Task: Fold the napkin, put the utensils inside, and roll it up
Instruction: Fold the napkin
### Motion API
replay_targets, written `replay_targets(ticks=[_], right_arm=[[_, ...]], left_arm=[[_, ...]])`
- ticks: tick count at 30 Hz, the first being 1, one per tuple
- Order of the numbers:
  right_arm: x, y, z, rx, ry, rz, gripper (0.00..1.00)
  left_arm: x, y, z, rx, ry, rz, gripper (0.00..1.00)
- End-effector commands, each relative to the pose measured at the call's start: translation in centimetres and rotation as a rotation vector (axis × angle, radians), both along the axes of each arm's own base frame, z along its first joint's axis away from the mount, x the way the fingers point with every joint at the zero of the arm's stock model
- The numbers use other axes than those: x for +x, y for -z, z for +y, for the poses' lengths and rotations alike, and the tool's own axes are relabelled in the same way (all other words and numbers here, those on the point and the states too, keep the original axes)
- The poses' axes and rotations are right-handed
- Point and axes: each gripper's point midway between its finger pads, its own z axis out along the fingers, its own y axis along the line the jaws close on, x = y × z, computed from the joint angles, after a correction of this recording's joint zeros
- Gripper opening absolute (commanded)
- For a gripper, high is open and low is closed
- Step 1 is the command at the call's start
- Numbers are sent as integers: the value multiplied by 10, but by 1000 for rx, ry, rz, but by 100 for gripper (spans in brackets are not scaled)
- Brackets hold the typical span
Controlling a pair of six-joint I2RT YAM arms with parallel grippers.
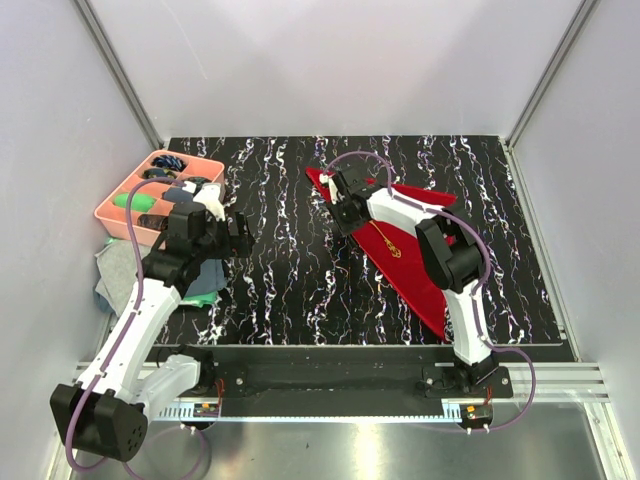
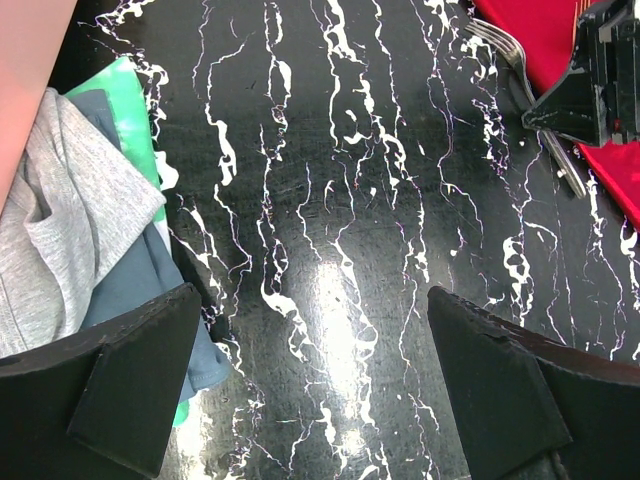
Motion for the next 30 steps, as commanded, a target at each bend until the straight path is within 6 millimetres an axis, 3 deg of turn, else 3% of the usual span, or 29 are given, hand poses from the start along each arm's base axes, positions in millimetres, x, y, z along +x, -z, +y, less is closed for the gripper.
replay_targets(ticks=[1, 8, 12, 15, 23, 30], right_arm=[[7, 4, 5, -31, 13, -17, 31], [2, 20, 4, -85, 22, -2, 29], [-2, 17, 7, -72, 13, 9, 17], [-5, 3, 17, -16, -13, 14, 0], [-16, -49, 43, 158, -64, 17, 0], [-27, -84, 38, 204, -101, -22, 0]], left_arm=[[4, -2, -6, -19, 30, -14, 99], [3, -4, -6, -24, 32, -19, 99], [3, -4, -7, -26, 35, -20, 99], [2, -5, -7, -26, 36, -21, 99], [2, -4, -7, -25, 35, -19, 99], [2, -5, -7, -29, 36, -22, 99]])
